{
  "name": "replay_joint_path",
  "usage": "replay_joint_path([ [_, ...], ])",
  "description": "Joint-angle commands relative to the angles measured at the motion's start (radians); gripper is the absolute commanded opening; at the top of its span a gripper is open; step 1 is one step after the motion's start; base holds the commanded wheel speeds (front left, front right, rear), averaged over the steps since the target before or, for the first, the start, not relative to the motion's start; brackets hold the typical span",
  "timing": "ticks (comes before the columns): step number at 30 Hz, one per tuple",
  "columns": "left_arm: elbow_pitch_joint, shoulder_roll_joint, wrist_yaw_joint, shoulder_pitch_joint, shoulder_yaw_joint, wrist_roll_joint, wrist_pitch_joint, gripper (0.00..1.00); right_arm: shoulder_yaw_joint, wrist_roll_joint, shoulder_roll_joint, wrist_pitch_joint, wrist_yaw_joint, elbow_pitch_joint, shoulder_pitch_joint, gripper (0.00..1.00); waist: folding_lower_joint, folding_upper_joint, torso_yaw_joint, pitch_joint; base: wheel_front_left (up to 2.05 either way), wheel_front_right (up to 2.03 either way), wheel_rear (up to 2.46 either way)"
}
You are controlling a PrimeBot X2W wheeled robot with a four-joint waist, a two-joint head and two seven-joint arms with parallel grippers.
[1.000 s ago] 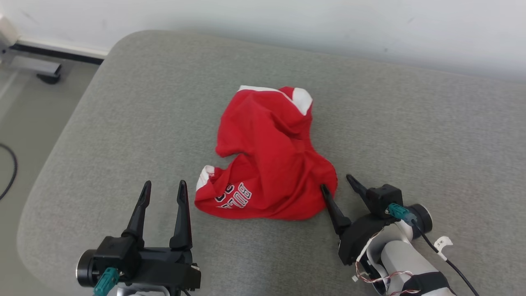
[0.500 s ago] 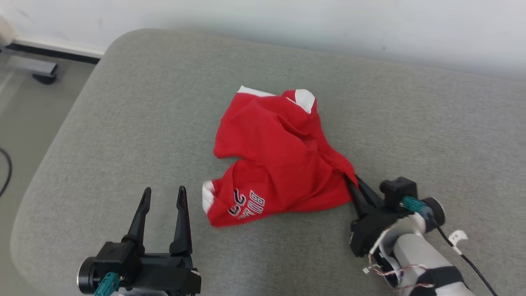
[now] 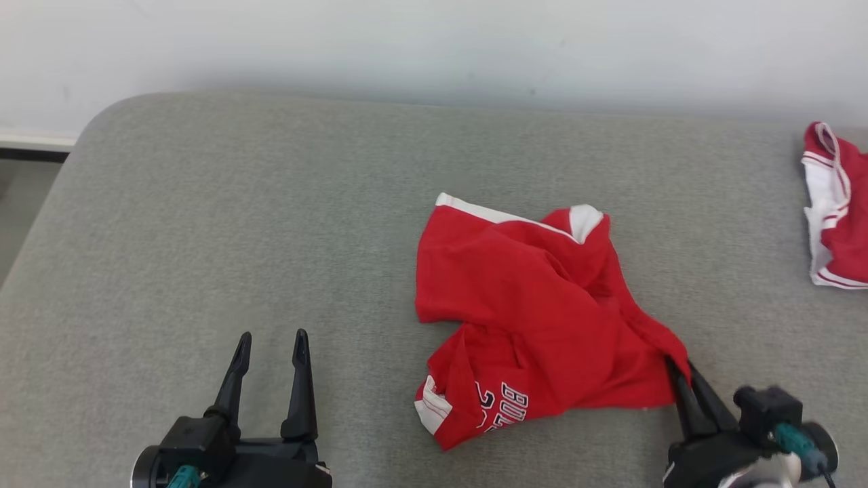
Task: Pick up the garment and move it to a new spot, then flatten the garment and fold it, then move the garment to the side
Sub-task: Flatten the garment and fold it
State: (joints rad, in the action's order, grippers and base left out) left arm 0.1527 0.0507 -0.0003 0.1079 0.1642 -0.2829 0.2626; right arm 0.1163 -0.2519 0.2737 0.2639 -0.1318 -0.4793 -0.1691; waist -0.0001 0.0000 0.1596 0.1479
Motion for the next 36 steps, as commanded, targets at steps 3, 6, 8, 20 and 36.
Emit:
replay_joint_path([
  [3,0.005,-0.001,-0.002,-0.009,-0.001,-0.002,0.003,1.00,-0.014,0.001,-0.024,0.000,0.003,0.037,0.048,0.00,0.0001,0.0000,-0.046,-0.009,0.00,0.00,0.00],
  [6,0.013,-0.001,-0.007,-0.007,0.001,0.006,0.003,1.00,-0.036,0.003,-0.040,0.000,0.003,0.075,0.069,1.00,0.0001,0.0000,-0.060,-0.013,0.00,0.00,0.00],
  [8,0.014,-0.001,-0.006,-0.010,-0.002,0.009,0.003,1.00,-0.062,0.009,-0.061,0.000,0.003,0.121,0.080,1.00,0.0001,0.0000,-0.068,-0.019,0.00,0.00,0.00],
  [20,0.090,-0.001,-0.086,-0.050,0.086,0.088,0.003,1.00,-0.138,0.060,-0.148,0.000,0.003,0.307,0.170,1.00,0.0001,0.0000,-0.103,-0.056,0.00,0.00,0.00],
  [36,0.246,0.017,-0.123,-0.001,0.261,0.234,0.003,1.00,-0.099,0.048,-0.209,0.000,0.003,0.309,0.182,1.00,0.0001,0.0000,-0.191,-0.050,0.00,0.00,0.00],
])
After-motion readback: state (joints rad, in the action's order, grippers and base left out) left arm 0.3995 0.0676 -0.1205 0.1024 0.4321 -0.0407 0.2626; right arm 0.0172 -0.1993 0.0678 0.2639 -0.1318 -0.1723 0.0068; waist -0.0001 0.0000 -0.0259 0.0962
